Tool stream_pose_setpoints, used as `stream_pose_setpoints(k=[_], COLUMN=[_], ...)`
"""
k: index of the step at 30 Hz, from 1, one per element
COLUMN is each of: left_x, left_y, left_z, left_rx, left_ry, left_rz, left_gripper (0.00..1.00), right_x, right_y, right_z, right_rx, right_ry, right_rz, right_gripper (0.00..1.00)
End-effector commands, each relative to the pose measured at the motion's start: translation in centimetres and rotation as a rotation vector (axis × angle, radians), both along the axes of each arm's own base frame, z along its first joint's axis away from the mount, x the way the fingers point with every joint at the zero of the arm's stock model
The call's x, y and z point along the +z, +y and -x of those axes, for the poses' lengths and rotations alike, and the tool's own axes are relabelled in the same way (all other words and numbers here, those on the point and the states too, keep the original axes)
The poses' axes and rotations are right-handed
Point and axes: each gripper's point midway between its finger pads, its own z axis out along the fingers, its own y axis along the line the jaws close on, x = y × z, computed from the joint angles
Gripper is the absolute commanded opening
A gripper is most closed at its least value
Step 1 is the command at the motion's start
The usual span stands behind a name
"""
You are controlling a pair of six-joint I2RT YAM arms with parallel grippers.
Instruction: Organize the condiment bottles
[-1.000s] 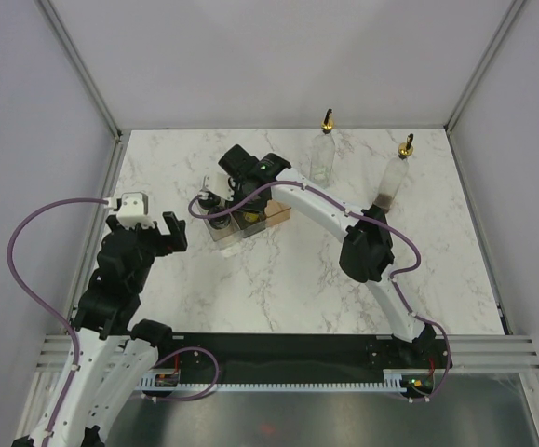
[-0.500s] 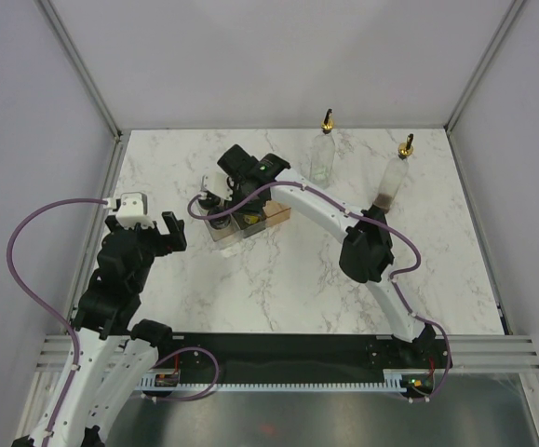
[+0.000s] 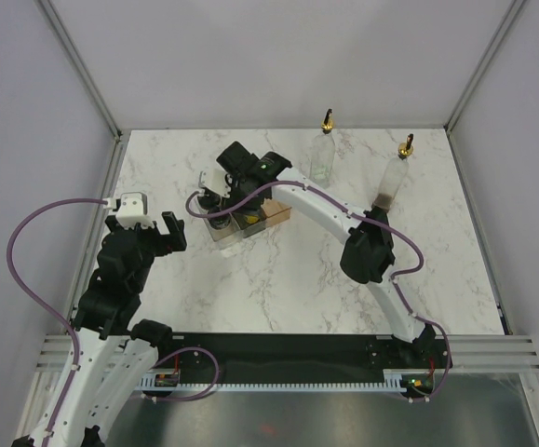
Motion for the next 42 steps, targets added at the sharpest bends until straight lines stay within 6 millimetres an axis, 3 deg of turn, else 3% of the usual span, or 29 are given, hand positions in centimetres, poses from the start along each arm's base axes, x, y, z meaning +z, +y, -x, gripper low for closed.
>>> stream_pose_setpoints(k=[1, 12, 18, 21, 23, 24, 25, 27, 28, 29, 30, 31, 33, 34, 38, 42], left_x=[1.1, 0.7, 0.8, 0.7, 0.4, 0.2, -0.1, 0.0, 0.0, -0.1, -0.3, -0.3, -0.5, -0.7, -1.0, -1.0], left_y=[0.3, 0.2, -0.1, -0.6, -1.2, -1.4, -1.5, -1.7, -1.7, -1.7, -1.8, -1.8, -1.7, -1.8, -1.9, -1.8], left_z=[-0.3, -0.5, -0.5, -0.7, -1.0, -1.0, -1.2, -1.3, -1.4, -1.4, -1.4, -1.5, -1.5, -1.6, -1.4, -1.3], left_rx=[0.017, 0.009, -0.002, -0.031, -0.056, -0.065, -0.071, -0.080, -0.080, -0.080, -0.080, -0.081, -0.083, -0.085, -0.095, -0.092], left_ry=[-0.048, -0.033, -0.034, -0.023, -0.002, 0.008, 0.024, 0.027, 0.027, 0.030, 0.033, 0.032, 0.040, 0.046, 0.051, 0.044], left_rz=[-0.009, -0.013, -0.008, -0.006, -0.006, -0.007, -0.009, -0.006, -0.006, -0.007, -0.009, -0.013, -0.021, -0.022, -0.022, -0.019], left_gripper=[1.00, 1.00, 1.00, 1.00, 1.00, 1.00, 1.00, 1.00, 1.00, 1.00, 1.00, 1.00, 1.00, 1.00, 1.00, 1.00], right_x=[6.5, 10.8, 13.2, 15.7, 15.2, 16.9, 15.0, 14.9, 13.3, 12.8, 13.2, 12.2, 13.2, 12.7, 13.6, 13.6], right_y=[0.9, 0.7, -0.8, -3.0, -5.1, -5.8, -7.3, -8.4, -10.4, -11.1, -11.5, -13.7, -14.9, -16.5, -18.4, -19.9], right_z=[0.5, 1.4, 1.6, 1.2, 0.2, 0.0, -0.5, -1.0, -0.5, -0.4, -0.9, -0.9, -1.4, -2.1, -4.1, -6.6], right_rx=[0.003, -0.034, -0.098, -0.179, -0.252, -0.301, -0.354, -0.407, -0.480, -0.501, -0.525, -0.624, -0.677, -0.776, -0.931, -1.060], right_ry=[-0.076, -0.102, -0.125, -0.140, -0.115, -0.116, -0.070, -0.056, -0.030, -0.040, -0.087, -0.139, -0.213, -0.258, -0.350, -0.334], right_rz=[-0.134, -0.250, -0.321, -0.416, -0.452, -0.539, -0.543, -0.625, -0.635, -0.640, -0.681, -0.664, -0.712, -0.711, -0.789, -0.888], right_gripper=[0.68, 0.74, 0.75, 0.75, 0.75, 0.76, 0.76, 0.76, 0.76, 0.75, 0.76, 0.78, 0.82, 0.83, 0.83, 0.81])
